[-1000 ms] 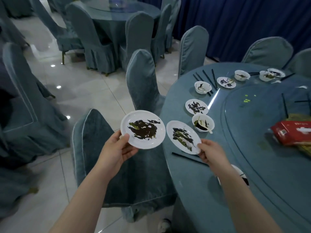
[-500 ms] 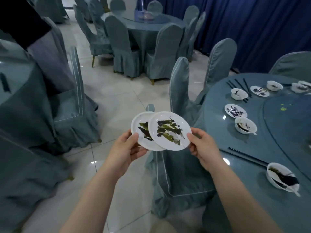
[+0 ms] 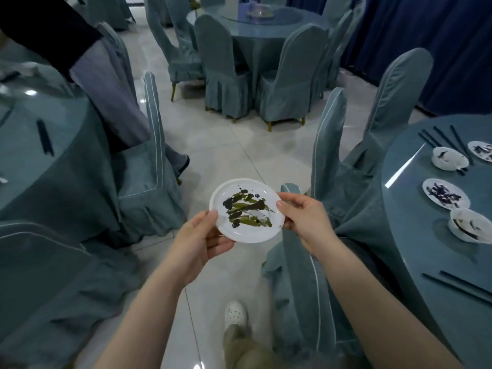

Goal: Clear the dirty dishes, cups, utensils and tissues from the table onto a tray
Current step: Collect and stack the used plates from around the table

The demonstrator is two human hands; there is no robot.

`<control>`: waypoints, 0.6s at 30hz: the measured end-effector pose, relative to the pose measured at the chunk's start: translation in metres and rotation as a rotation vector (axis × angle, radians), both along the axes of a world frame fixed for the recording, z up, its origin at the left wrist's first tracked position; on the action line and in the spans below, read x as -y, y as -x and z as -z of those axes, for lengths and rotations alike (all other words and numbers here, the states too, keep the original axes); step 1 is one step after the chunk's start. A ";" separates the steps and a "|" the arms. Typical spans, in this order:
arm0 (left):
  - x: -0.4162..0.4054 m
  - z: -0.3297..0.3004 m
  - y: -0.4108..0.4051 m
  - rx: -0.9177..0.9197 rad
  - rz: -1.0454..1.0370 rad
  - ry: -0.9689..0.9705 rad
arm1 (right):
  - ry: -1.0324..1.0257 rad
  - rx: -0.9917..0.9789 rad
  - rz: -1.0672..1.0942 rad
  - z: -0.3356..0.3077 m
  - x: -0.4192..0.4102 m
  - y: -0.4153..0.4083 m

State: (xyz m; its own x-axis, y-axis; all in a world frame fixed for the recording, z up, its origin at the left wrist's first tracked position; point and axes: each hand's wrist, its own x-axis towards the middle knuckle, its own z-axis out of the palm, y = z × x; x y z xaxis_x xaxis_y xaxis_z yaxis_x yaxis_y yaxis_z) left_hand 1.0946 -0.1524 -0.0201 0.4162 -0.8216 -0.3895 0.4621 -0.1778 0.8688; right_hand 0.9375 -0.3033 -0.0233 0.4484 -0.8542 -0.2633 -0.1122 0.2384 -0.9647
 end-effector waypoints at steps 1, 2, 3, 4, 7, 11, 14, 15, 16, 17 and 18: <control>0.013 0.002 -0.012 0.012 0.015 0.001 | 0.015 -0.017 0.014 0.003 0.012 -0.009; 0.028 0.003 -0.024 0.019 0.030 0.001 | 0.029 -0.031 0.029 0.007 0.024 -0.018; 0.044 0.003 -0.035 0.022 0.048 0.005 | 0.038 -0.034 0.044 0.010 0.038 -0.025; 0.061 0.003 -0.047 0.020 0.070 0.009 | 0.043 -0.035 0.060 0.013 0.052 -0.032; 0.111 0.001 -0.074 0.003 0.126 -0.001 | 0.047 -0.067 0.099 0.015 0.093 -0.049; 0.174 0.000 -0.103 0.001 0.212 0.020 | 0.015 -0.066 0.186 0.015 0.142 -0.066; 0.217 0.000 -0.125 -0.008 0.245 0.011 | -0.040 -0.037 0.243 0.015 0.170 -0.073; 0.232 0.001 -0.133 -0.016 0.257 0.008 | -0.064 -0.019 0.276 0.016 0.179 -0.074; 0.248 0.003 -0.142 -0.024 0.273 0.010 | -0.084 0.000 0.316 0.018 0.189 -0.075; 0.266 0.004 -0.150 -0.027 0.293 0.016 | -0.101 0.018 0.358 0.020 0.199 -0.076; 0.284 0.004 -0.159 -0.025 0.314 0.025 | -0.114 0.037 0.402 0.022 0.209 -0.076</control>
